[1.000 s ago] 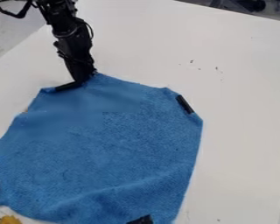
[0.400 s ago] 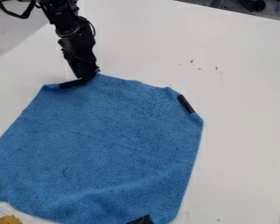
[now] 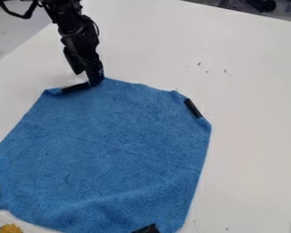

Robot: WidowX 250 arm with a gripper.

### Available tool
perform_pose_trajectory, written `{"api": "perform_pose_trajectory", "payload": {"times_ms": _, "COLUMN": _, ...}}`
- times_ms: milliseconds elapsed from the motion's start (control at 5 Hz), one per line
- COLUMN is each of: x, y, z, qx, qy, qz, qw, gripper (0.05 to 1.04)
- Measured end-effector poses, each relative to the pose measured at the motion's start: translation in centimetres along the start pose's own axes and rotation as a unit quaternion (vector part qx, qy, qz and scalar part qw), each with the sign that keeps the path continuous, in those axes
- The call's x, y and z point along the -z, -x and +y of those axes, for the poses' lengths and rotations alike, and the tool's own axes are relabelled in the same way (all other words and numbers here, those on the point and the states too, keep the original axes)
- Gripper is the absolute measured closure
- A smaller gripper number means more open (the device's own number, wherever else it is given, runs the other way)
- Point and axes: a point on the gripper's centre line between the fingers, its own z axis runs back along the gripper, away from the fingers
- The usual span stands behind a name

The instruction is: Unfold the cloth from the bottom to the top

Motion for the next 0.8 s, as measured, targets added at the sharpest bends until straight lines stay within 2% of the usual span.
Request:
{"api": "perform_pose_trajectory", "payload": {"times_ms": 200, "x": 0.1, "y": -0.7, "z": 1.7, "qx": 0.014, "qy": -0.024, "qz": -0.006, "qw": 0.9996, "gripper": 0.075}}
{"api": "perform_pose_trajectory", "payload": {"times_ms": 400, "x": 0.1, "y": -1.6, "z": 3.0, "qx": 0.029, "qy": -0.05, "qz": -0.022, "qw": 0.9981, "gripper": 0.079}}
{"api": "perform_pose_trajectory", "payload": {"times_ms": 600, "x": 0.2, "y": -2.4, "z": 3.8, "qx": 0.041, "qy": -0.057, "qz": -0.032, "qw": 0.997, "gripper": 0.083}}
{"api": "perform_pose_trajectory", "payload": {"times_ms": 800, "x": -0.3, "y": -2.5, "z": 4.2, "qx": 0.048, "qy": -0.058, "qz": -0.02, "qw": 0.9969, "gripper": 0.083}}
